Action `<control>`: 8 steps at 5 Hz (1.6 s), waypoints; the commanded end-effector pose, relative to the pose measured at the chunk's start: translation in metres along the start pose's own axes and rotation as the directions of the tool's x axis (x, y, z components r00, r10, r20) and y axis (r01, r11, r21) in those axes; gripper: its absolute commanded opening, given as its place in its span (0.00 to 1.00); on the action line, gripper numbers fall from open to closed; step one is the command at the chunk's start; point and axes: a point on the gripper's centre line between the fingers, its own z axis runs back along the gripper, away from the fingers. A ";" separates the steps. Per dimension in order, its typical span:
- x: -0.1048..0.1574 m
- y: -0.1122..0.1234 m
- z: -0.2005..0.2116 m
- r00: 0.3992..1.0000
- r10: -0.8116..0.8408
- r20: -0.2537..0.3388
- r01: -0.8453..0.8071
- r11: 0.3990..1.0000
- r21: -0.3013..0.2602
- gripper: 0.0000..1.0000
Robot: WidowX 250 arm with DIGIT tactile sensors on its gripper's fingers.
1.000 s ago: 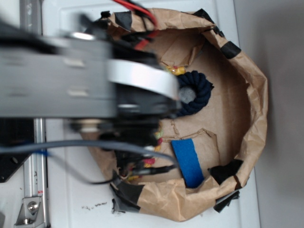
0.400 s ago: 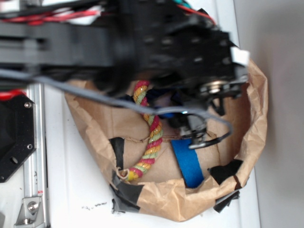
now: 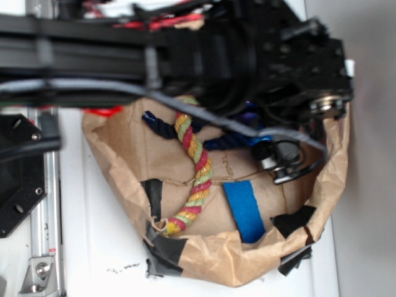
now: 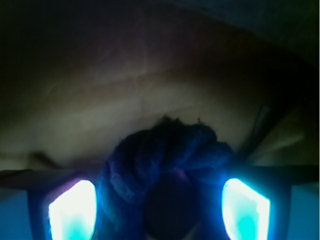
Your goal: Grab the blue rope.
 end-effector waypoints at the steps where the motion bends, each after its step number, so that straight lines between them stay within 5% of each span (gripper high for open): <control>1: -0.022 -0.023 -0.021 0.998 0.024 -0.059 -0.025 1.000 -0.010 0.00; 3: -0.027 -0.022 0.012 0.999 0.033 0.013 -0.033 0.999 -0.007 0.00; 5: -0.038 -0.054 0.067 0.988 -0.110 0.104 0.122 0.986 -0.110 0.00; 7: -0.053 -0.044 0.125 0.959 -0.262 0.104 0.256 0.964 0.072 0.00; 8: -0.057 -0.032 0.134 0.964 -0.246 0.099 0.238 0.968 0.086 0.00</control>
